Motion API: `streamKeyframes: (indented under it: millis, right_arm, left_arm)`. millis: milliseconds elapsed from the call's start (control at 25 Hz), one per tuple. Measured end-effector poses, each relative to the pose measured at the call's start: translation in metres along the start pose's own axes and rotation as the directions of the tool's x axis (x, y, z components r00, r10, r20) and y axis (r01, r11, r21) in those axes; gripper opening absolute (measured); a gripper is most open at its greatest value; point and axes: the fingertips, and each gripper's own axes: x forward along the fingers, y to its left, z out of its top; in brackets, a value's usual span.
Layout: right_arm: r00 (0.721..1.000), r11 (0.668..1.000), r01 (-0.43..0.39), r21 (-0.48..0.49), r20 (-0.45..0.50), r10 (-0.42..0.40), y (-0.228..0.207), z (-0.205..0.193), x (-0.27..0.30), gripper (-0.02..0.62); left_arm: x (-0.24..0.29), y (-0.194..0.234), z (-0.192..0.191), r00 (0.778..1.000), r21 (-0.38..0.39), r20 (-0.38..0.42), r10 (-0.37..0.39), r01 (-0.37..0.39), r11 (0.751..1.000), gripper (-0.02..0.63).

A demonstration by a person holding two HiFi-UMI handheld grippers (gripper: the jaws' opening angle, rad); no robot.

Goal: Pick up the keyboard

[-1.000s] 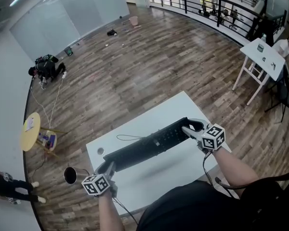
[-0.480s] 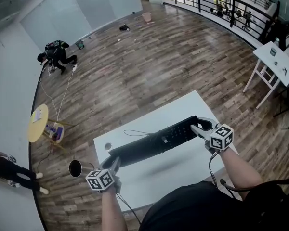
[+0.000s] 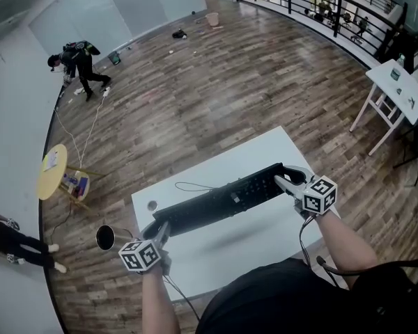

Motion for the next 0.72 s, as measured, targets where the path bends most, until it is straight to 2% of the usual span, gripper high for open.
streamKeyframes:
  millis: [720]
  right_arm:
    - [1.0, 1.0, -0.017, -0.008, -0.001, 0.017, 0.0045, 0.0045, 0.0, 0.143]
  left_arm:
    - [-0.0098, -0.0007, 0.0008, 1.0, 0.0, 0.008, 0.017, -0.017, 1.0, 0.16]
